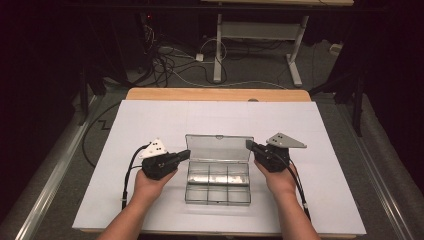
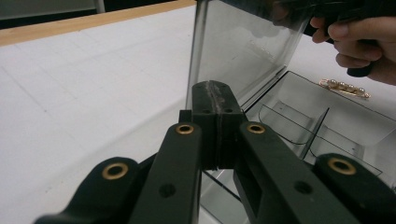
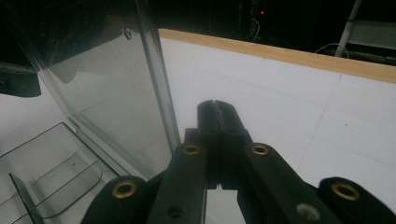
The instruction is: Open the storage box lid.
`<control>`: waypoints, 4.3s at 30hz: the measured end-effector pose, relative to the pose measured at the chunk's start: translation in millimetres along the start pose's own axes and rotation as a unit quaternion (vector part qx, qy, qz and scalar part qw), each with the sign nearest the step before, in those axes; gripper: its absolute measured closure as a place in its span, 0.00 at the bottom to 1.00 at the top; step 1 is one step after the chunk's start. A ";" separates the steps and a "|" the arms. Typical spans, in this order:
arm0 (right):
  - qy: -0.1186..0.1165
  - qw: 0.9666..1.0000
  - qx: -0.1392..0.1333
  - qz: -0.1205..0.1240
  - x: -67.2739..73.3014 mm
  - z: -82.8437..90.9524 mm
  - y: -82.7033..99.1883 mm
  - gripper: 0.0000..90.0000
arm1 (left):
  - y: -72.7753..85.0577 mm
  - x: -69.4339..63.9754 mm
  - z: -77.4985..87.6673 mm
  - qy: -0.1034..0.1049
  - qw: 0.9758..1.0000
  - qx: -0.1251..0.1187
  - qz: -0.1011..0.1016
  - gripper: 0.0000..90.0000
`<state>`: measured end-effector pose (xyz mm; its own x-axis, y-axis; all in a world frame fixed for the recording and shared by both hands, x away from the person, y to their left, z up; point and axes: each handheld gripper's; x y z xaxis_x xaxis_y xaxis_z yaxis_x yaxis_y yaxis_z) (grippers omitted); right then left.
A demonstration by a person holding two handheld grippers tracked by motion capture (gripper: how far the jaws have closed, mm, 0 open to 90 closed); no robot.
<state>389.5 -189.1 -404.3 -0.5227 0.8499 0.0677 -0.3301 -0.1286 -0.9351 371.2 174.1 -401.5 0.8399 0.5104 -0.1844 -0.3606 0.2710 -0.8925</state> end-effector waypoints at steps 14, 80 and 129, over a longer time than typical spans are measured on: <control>0.001 1.000 0.000 -0.010 -4.0 -5.3 0.2 1.00 | 2.1 8.9 9.2 -0.039 0.999 -0.013 0.018 0.98; 0.059 0.985 0.159 -0.026 -16.8 -58.7 23.2 1.00 | 0.4 58.6 -54.4 -0.082 0.987 0.107 0.090 0.97; 0.012 0.996 0.085 -0.001 6.5 44.7 64.3 0.85 | 54.6 1.8 37.5 -0.088 0.992 0.086 0.001 0.76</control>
<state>329.7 -214.6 -448.5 -0.5032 0.8622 0.0589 -0.4609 -0.2101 -0.8622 337.8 220.3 -435.1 0.7612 0.6410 -0.0982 -0.4389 0.3979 -0.8056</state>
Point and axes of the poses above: each handheld gripper's, and its own axes: z roughly backward along the jaws, y roughly out of its underside, x roughly to its left, and after that the axes turned 7 degrees about y, right-handed
